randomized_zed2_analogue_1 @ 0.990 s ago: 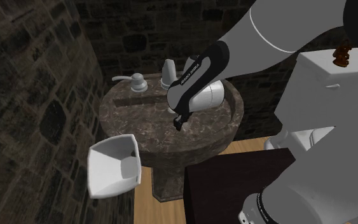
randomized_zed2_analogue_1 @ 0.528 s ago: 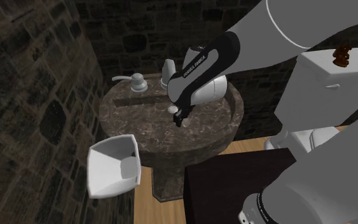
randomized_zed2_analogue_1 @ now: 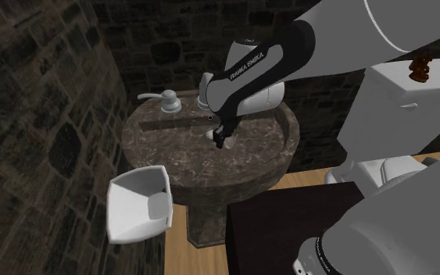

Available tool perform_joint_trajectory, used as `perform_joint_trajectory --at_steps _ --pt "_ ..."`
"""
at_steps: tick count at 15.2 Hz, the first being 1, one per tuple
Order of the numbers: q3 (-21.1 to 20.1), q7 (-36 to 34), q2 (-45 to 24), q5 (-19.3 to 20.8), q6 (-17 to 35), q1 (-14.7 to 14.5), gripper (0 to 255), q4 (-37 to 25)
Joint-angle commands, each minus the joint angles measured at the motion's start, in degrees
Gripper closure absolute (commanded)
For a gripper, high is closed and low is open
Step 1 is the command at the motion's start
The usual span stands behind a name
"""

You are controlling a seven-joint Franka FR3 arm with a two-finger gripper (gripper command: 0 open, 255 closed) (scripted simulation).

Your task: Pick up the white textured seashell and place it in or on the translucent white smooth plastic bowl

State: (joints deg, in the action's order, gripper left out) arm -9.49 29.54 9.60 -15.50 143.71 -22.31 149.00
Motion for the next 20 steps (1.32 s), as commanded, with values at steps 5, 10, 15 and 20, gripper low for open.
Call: perform_joint_trajectory --at_steps 5,10,15,20 --pt "0.2 -1.1 4.0 0.8 -5.6 0.2 255 -1.7" --pt "0.4 -1.8 6.6 1.4 -10.0 0.4 255 -3.4" --pt "0.6 -2.4 8.9 1.9 -14.4 0.6 255 -5.5" --pt "0.8 -3.0 10.8 2.4 -18.6 0.8 255 -7.9"
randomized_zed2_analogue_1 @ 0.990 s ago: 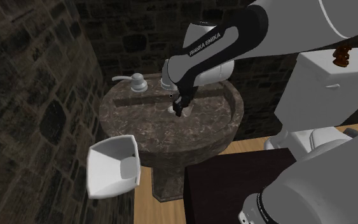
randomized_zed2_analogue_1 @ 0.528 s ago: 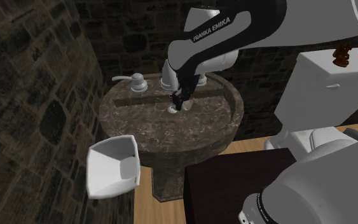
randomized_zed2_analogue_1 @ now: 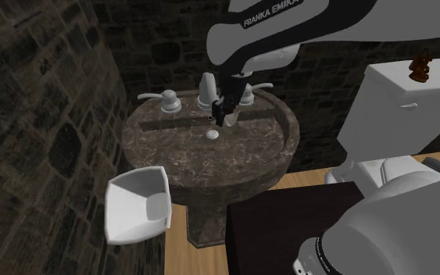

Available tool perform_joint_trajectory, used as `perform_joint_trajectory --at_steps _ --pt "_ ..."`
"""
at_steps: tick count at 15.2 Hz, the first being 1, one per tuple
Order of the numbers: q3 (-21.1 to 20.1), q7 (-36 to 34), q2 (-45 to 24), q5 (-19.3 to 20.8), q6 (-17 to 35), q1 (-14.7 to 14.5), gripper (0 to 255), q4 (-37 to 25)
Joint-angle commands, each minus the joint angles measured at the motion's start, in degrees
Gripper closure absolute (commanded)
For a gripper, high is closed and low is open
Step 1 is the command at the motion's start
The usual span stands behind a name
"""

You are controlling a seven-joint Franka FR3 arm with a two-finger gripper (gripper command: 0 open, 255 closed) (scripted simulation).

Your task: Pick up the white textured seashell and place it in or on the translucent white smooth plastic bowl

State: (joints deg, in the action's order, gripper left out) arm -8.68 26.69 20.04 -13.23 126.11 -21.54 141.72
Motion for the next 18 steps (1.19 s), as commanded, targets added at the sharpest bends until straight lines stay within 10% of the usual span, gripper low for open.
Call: perform_joint_trajectory --at_steps 1,18 --pt "0.1 -0.3 0.7 0.2 -1.8 0.1 255 -1.1" --pt "-13.6 -20.6 -6.0 0.1 -1.8 -6.2 255 -10.9"
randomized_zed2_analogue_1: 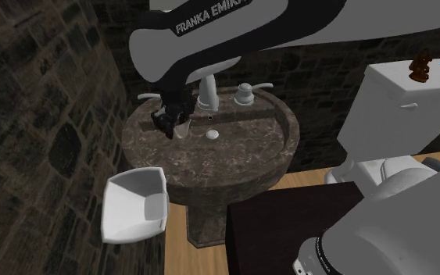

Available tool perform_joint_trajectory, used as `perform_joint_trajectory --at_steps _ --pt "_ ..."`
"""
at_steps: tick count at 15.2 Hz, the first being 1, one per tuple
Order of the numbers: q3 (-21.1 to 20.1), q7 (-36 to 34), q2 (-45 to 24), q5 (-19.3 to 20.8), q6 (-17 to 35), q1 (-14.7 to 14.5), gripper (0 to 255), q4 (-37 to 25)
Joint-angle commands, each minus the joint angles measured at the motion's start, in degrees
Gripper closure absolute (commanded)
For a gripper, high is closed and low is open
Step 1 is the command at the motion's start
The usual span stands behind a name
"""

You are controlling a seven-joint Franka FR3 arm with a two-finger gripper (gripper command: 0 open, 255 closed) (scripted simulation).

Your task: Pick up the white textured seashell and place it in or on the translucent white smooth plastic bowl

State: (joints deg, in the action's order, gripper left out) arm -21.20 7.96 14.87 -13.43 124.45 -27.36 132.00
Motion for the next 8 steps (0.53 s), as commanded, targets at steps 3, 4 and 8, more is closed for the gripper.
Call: perform_joint_trajectory --at_steps 3,4,8 --pt "-4.1 -6.9 -4.1 1.7 0.4 -1.5 255 -4.6" --pt "-5.1 -8.7 -5.3 2.4 0.5 -1.9 255 -5.8" --pt "-8.8 -16.0 -10.9 6.0 0.7 -3.5 255 -11.4"
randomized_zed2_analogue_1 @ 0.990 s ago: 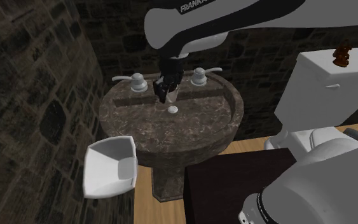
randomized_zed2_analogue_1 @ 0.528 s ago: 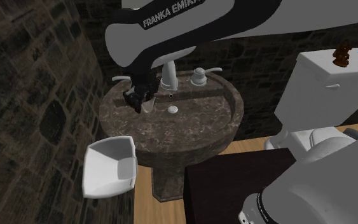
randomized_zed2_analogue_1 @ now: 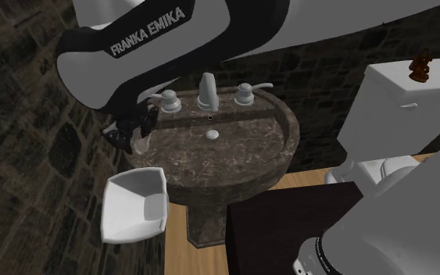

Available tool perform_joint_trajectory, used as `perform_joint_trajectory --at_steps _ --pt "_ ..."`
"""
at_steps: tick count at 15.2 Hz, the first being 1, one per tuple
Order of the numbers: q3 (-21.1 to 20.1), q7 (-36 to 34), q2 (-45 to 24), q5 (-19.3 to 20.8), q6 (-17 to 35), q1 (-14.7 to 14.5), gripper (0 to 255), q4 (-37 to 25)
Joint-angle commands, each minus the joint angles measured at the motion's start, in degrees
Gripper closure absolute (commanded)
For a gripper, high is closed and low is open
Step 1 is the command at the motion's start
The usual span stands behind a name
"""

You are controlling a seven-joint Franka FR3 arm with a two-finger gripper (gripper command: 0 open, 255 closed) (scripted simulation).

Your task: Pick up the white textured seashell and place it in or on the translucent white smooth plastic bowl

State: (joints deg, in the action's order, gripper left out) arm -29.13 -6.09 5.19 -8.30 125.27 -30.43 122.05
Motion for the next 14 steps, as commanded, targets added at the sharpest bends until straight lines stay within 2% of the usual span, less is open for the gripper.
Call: perform_joint_trajectory --at_steps 1,14 --pt "-1.8 -4.1 -2.9 2.2 -0.2 -1.0 255 -3.2" --pt "-2.1 -5.5 -7.7 4.8 9.7 -1.4 255 2.5"
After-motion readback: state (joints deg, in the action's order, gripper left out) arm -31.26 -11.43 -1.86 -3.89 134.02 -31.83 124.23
